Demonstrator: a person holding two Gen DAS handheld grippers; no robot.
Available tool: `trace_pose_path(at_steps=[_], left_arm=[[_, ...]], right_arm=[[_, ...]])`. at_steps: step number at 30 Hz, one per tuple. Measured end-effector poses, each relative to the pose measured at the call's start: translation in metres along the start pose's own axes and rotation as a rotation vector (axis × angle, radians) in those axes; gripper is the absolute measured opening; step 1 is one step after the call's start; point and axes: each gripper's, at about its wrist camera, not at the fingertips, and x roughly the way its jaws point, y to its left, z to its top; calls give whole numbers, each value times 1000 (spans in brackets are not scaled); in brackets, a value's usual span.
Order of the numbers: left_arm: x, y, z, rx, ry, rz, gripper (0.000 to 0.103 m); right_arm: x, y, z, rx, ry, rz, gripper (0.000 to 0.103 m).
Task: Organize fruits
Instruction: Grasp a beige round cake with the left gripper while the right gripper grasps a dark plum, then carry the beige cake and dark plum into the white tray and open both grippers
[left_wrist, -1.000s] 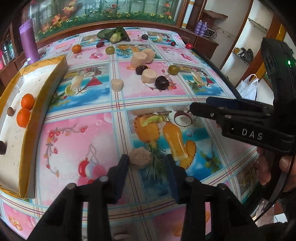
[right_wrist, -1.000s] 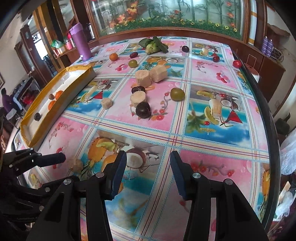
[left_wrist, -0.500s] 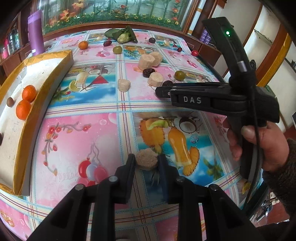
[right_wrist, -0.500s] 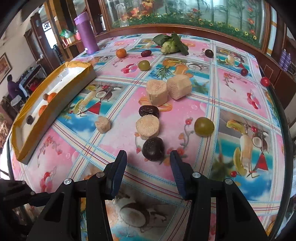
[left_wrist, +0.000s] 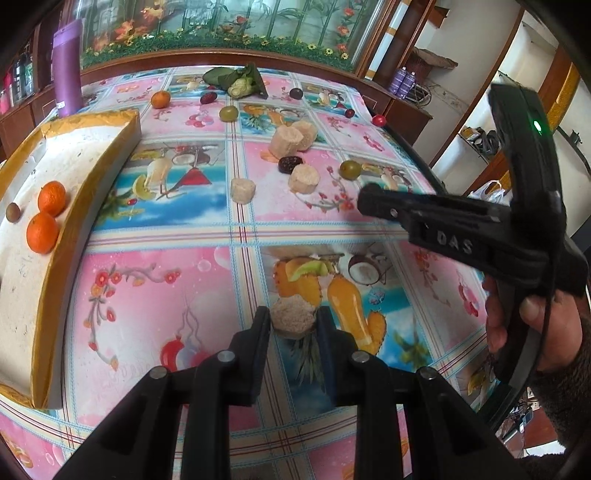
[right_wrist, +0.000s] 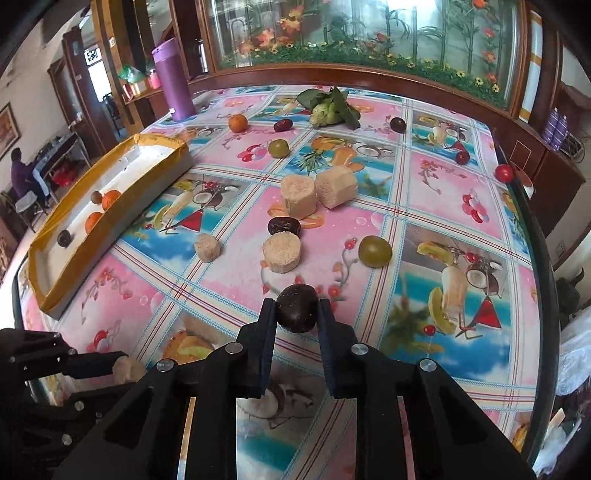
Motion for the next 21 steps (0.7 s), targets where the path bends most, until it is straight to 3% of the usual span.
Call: trace_pose_path(at_steps=[11, 21], left_arm=[[-22, 8, 5, 19, -46, -2, 28], [-51, 42, 5, -31, -107, 24, 28]], right_arm=[[-29, 8, -26, 71, -3, -20, 21], [-30, 46, -12, 38, -11, 19, 21]])
